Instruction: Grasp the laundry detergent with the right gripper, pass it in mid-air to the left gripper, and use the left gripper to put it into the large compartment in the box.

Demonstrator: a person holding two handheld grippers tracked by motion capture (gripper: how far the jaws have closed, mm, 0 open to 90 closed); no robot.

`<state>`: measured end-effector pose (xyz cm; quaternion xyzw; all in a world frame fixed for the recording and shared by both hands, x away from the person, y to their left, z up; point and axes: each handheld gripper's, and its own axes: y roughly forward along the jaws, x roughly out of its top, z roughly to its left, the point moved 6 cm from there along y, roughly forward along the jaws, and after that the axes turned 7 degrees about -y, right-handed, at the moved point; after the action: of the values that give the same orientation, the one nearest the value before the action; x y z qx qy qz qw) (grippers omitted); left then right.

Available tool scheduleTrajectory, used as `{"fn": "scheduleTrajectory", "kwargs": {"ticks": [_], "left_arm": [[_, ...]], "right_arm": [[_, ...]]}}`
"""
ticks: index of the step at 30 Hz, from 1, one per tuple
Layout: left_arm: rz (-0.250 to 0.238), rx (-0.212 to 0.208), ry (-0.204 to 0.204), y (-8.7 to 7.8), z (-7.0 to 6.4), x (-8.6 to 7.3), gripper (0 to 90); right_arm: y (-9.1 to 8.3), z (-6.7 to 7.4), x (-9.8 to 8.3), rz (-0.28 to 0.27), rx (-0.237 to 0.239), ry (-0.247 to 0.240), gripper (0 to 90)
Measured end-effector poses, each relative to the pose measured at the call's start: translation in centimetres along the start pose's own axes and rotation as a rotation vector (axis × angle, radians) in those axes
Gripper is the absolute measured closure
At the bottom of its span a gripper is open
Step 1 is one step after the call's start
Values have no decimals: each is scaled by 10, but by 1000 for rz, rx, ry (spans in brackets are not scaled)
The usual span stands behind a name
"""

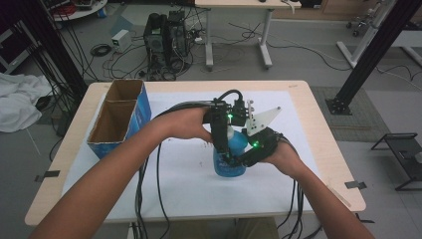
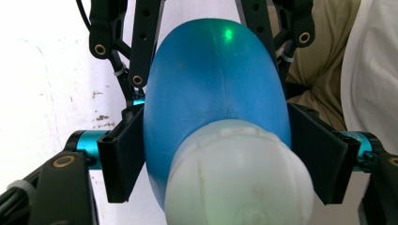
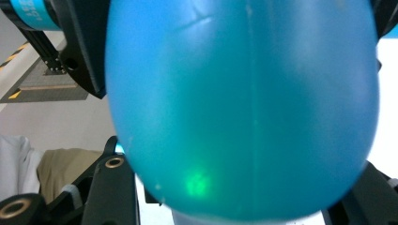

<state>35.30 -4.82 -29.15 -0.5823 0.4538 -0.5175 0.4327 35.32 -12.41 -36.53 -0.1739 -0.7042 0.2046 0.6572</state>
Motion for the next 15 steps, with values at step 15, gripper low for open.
{"fn": "scheduleTrajectory", "kwargs": {"ticks": [15], "left_arm": [[11, 8, 10, 0, -1, 1, 322]], "right_arm": [[-1, 3, 0, 10, 17, 32, 434]]}}
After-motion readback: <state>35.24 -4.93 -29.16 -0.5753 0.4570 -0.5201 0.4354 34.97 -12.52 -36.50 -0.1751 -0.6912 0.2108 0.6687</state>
